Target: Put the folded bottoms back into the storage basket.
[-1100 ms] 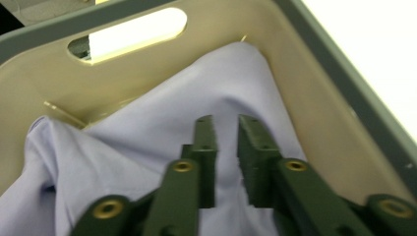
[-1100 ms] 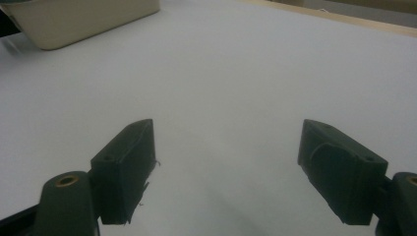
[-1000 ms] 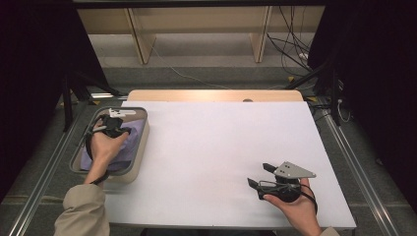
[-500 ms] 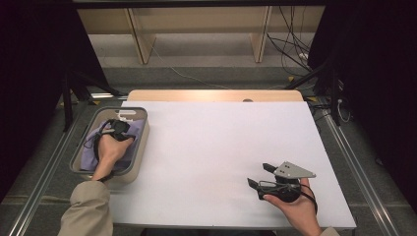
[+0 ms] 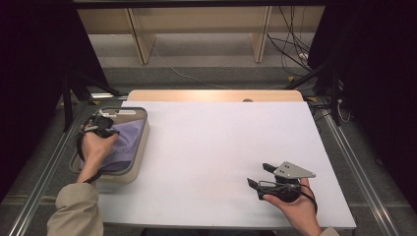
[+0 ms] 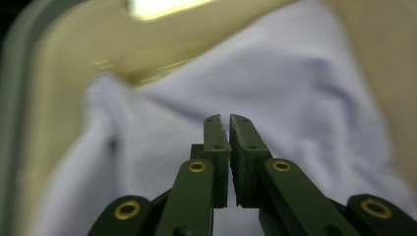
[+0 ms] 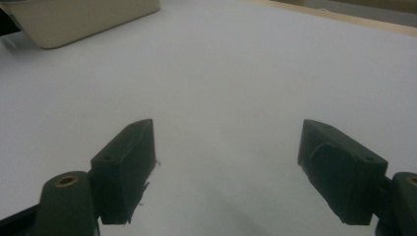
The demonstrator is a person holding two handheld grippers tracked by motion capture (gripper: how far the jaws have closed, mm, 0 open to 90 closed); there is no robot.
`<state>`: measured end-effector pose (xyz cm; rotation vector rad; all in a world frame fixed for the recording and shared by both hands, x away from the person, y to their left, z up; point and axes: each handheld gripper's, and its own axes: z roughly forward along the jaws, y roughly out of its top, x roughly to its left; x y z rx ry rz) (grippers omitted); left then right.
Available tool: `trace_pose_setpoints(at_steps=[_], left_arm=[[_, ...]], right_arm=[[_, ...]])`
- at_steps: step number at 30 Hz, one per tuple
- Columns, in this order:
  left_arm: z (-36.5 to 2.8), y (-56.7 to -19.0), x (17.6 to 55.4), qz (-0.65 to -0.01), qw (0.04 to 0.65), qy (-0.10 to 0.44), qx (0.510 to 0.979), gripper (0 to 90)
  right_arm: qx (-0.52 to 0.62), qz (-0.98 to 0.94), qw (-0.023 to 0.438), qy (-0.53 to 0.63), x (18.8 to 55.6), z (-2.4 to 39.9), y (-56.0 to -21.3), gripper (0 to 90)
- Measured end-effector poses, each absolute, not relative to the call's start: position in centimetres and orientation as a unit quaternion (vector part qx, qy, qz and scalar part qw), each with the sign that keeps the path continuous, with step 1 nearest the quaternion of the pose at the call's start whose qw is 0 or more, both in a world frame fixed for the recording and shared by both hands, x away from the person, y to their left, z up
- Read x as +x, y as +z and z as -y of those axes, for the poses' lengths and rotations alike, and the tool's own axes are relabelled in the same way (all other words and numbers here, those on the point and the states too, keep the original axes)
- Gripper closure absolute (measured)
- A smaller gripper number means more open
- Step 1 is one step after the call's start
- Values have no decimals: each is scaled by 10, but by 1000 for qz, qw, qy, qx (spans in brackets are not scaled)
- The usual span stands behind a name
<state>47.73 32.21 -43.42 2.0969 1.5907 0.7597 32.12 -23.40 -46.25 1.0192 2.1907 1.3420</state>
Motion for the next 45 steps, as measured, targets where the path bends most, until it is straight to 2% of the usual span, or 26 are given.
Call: trace_pose_setpoints(at_steps=[7,16,22,27,33,45], left_arm=[[-340,-448,474,-592,158,261,746,861],[-344,-465,478,-598,116,229,759,850],[-344,-468,479,-600,103,232,759,854],[-344,-462,477,-601,119,252,749,837],[-341,-446,472,-594,169,275,737,794],[-328,-429,461,-592,244,284,714,644]], right_arm=[[362,-778,188,477,321,234,-462,229],[362,-778,189,477,322,234,-462,229],[362,-777,190,478,322,235,-461,229],[363,-776,191,479,321,235,-461,229],[363,-777,192,478,321,235,-460,229],[363,-776,193,478,321,236,-459,229]])
